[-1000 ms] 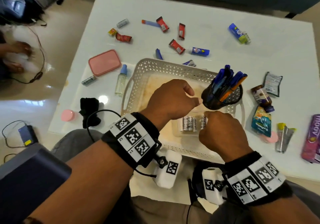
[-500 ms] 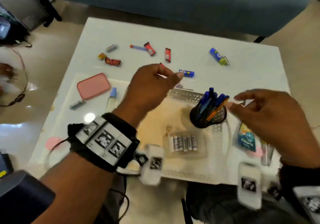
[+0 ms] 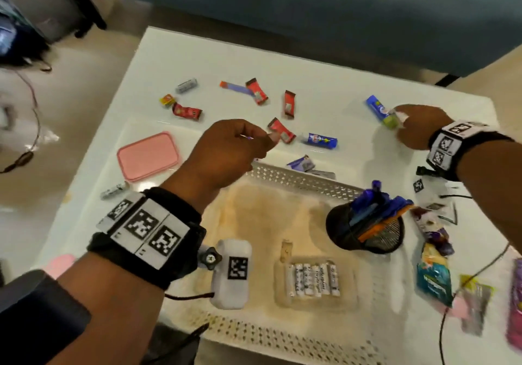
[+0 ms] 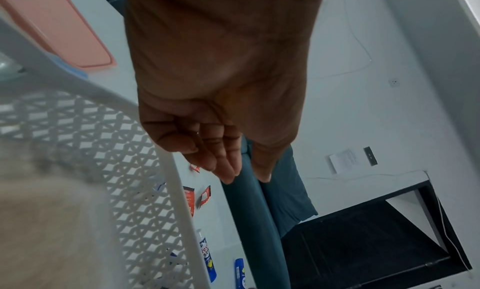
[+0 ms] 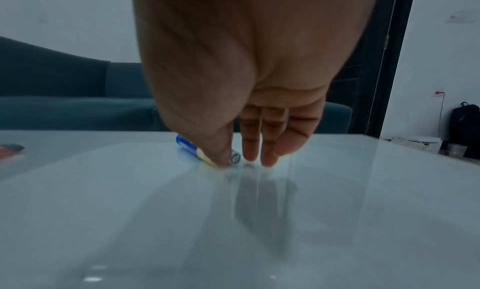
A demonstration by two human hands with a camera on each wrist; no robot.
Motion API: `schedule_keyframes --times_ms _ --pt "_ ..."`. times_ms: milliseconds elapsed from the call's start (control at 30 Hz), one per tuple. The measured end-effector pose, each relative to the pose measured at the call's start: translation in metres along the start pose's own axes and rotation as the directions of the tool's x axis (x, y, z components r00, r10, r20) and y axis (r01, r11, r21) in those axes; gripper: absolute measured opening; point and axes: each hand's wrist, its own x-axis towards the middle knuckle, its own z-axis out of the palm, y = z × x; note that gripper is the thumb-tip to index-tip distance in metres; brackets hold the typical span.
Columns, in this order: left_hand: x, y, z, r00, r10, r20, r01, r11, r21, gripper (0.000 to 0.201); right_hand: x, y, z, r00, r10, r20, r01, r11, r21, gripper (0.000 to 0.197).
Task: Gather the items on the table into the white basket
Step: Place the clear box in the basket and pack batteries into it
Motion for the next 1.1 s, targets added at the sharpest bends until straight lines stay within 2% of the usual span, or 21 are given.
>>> schedule_keyframes --times_ms 100,233,333,400,433,467,533,600,633,667,700,767,867,900,967,1100 --pt "0.001 -0.004 -0.002 0.999 -0.029 -0.015 0.030 0.999 0.013 0.030 0.015 -0.007 0.010 0.990 0.063 -0.128 -0.059 0.998 0.036 0.028" --pt "-0.001 -0.006 -0.007 0.999 -0.046 -0.028 0.047 0.998 0.029 0.030 0.017 -0.009 0.015 0.982 0.179 -0.060 -0.182 0.983 -0.038 0.015" --pt "-0.002 -0.001 -0.021 0.996 -0.047 -0.080 0.052 0.996 0.068 0.027 0.012 0.002 0.013 0.991 0.131 -0.027 -0.132 0.991 -0.012 0.023" --pt "0.007 0.009 -0.037 0.997 -0.042 -0.069 0.057 0.974 0.218 0.029 -0.006 0.013 0.007 0.995 0.092 -0.046 -0.088 0.993 0.073 0.029" --pt "0.016 0.016 -0.048 0.999 -0.026 -0.044 0.042 0.917 0.397 0.032 -0.019 0.017 -0.001 0.995 0.094 -0.046 -0.082 0.974 0.213 0.027" --pt "0.029 0.022 -0.059 1.000 -0.004 -0.026 0.019 0.809 0.588 0.037 -0.037 0.021 -0.011 0.991 0.131 -0.015 -0.114 0.905 0.410 0.023" --pt "0.063 0.030 -0.084 0.997 0.072 -0.041 -0.004 0.538 0.843 0.049 -0.083 0.021 -0.037 0.978 0.207 0.036 -0.165 0.648 0.743 0.028" --pt "0.097 0.031 -0.103 0.987 0.124 -0.103 0.056 0.339 0.939 0.059 -0.135 0.016 -0.052 0.975 0.221 0.022 -0.116 0.423 0.899 0.023" --pt "0.112 0.029 -0.111 0.981 0.145 -0.126 0.085 0.263 0.961 0.063 -0.163 0.007 -0.054 0.971 0.240 0.016 -0.103 0.355 0.929 0.014" --pt "0.124 0.027 -0.116 0.979 0.154 -0.132 0.099 0.210 0.973 0.066 -0.192 -0.005 -0.059 0.964 0.267 0.004 -0.085 0.293 0.952 0.011" --pt "0.135 0.024 -0.121 0.981 0.148 -0.129 0.104 0.169 0.980 0.068 -0.218 -0.016 -0.059 0.960 0.276 -0.034 -0.048 0.284 0.958 0.012" --pt "0.156 0.014 -0.125 0.984 0.123 -0.130 0.112 0.141 0.984 0.072 -0.265 -0.041 -0.059 0.948 0.296 -0.114 0.047 0.223 0.974 0.021" --pt "0.179 -0.003 -0.121 0.985 0.083 -0.153 0.133 0.206 0.969 0.073 -0.305 -0.068 -0.036 0.922 0.363 -0.136 0.104 0.105 0.989 0.037" --pt "0.186 -0.008 -0.117 0.986 0.072 -0.153 0.132 0.234 0.963 0.071 -0.311 -0.079 -0.029 0.912 0.386 -0.137 0.113 0.086 0.990 0.031" --pt "0.193 -0.015 -0.116 0.987 0.041 -0.152 0.137 0.259 0.956 0.065 -0.312 -0.101 -0.019 0.902 0.396 -0.170 0.112 0.165 0.980 0.010" --pt "0.198 -0.023 -0.109 0.991 0.060 -0.119 0.098 0.271 0.958 0.040 -0.301 -0.117 -0.013 0.928 0.234 -0.290 0.196 0.356 0.914 0.016"
